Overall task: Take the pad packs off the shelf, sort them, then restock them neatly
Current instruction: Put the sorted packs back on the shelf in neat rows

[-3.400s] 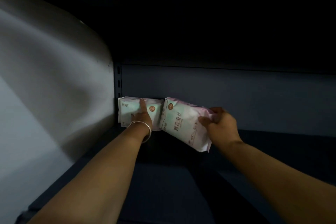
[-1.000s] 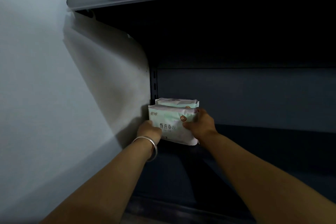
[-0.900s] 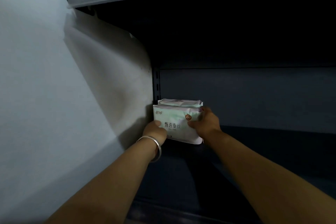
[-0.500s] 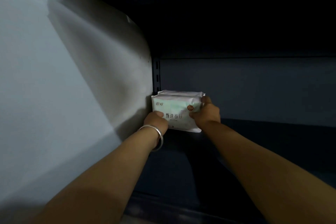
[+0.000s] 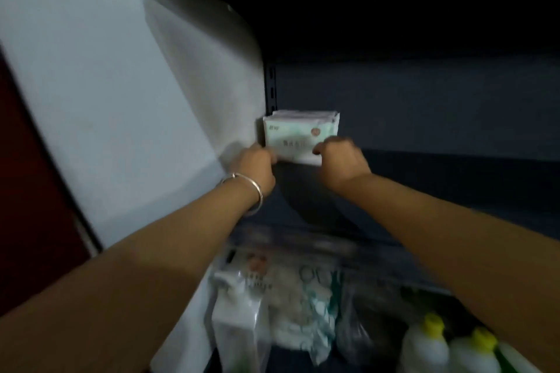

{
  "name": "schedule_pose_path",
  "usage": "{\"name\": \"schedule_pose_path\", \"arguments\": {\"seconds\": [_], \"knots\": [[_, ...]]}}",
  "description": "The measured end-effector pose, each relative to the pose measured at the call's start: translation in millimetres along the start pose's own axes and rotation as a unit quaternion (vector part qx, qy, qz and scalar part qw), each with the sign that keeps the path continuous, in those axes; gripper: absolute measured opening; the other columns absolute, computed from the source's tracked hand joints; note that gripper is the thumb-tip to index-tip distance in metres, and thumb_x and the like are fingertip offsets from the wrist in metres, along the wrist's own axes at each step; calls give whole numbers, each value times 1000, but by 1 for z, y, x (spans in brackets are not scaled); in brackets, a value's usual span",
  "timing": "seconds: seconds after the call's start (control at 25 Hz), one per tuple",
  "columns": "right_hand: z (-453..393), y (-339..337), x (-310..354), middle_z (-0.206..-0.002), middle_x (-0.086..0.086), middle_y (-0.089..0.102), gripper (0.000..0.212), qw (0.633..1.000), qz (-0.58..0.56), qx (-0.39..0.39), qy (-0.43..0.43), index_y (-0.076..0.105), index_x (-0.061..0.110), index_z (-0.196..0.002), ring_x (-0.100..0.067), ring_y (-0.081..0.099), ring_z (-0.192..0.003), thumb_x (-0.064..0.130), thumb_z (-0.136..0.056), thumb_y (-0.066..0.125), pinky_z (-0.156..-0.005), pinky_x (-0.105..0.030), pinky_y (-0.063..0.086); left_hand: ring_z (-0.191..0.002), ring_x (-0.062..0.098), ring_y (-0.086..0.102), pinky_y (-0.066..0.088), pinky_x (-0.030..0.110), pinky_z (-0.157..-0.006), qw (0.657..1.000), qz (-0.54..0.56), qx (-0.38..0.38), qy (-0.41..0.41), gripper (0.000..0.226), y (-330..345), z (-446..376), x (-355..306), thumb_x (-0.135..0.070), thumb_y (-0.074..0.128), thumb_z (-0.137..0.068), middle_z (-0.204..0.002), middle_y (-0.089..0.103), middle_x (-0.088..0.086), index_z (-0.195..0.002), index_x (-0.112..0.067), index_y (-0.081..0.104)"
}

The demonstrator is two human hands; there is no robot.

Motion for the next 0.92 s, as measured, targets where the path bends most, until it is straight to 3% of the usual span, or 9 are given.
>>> {"name": "schedule_pose_path", "arguments": {"seconds": [0.08, 0.24, 0.36, 0.44, 0.56, 0.76, 0.92], "knots": [[37, -3, 15, -126, -15, 52, 41, 999, 13, -16, -47, 57, 8, -126, -34, 46, -117, 6, -85, 55, -96, -42, 43, -111, 37, 50, 41, 39, -98, 999, 6, -32, 27, 42, -10, 40, -2, 9, 51, -74, -120, 52, 20, -114, -4, 59], [117, 9, 39, -139, -18, 45, 43, 988, -1, -62, -139, 58, 3, -122, -38, 40, -123, -2, -79, 56, -94, -42, 37, -101, 38, 49, 43, 47, -88, 993, 40, -85, 68, 43, -13, 119, 4, 13, 49, -65, -111, 50, 20, -104, -2, 57], [172, 45, 50, -116, -23, 61, 36, 975, -24, -81, -207, 67, -1, -97, -45, 56, -98, -7, -61, 66, -79, -46, 48, -96, 36, 51, 44, 44, -83, 995, 42, -49, 76, 37, 10, 174, 22, 13, 50, -67, -106, 52, 19, -100, -2, 57], [202, 80, 51, -117, -20, 60, 38, 979, -41, -12, -197, 65, 0, -107, -41, 54, -102, -3, -68, 66, -86, -44, 46, -97, 36, 52, 45, 44, -84, 997, 52, 15, 57, 38, 37, 207, 40, 14, 50, -68, -109, 52, 18, -102, -2, 56], [236, 142, 48, -134, -10, 48, 44, 978, -50, 126, -158, 48, 9, -133, -29, 41, -122, 15, -90, 55, -102, -29, 27, -102, 32, 51, 44, 44, -86, 992, 23, 119, 42, 42, 86, 243, 66, 14, 53, -70, -113, 49, 13, -108, -4, 54], [265, 236, 47, -139, -8, 43, 65, 949, -82, 291, -88, 38, 13, -140, -27, 37, -127, 41, -86, 63, -104, -32, 33, -112, 26, 44, 40, 40, -93, 972, -13, 235, 18, 43, 158, 274, 105, 6, 52, -77, -121, 44, 9, -117, -8, 49], [278, 291, 47, -141, -10, 36, 86, 927, -96, 359, -42, 25, 11, -146, -28, 31, -129, 43, -80, 70, -107, -37, 32, -115, 24, 44, 39, 40, -95, 965, -18, 260, 7, 44, 204, 284, 124, 5, 50, -78, -122, 44, 6, -118, -12, 48]]}}
Point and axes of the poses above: each hand's wrist, its own z-axis away from the middle knuckle, its own y-axis out of the palm, x = y × z, the point moved 3 cm from there along -z, towards the middle knuckle
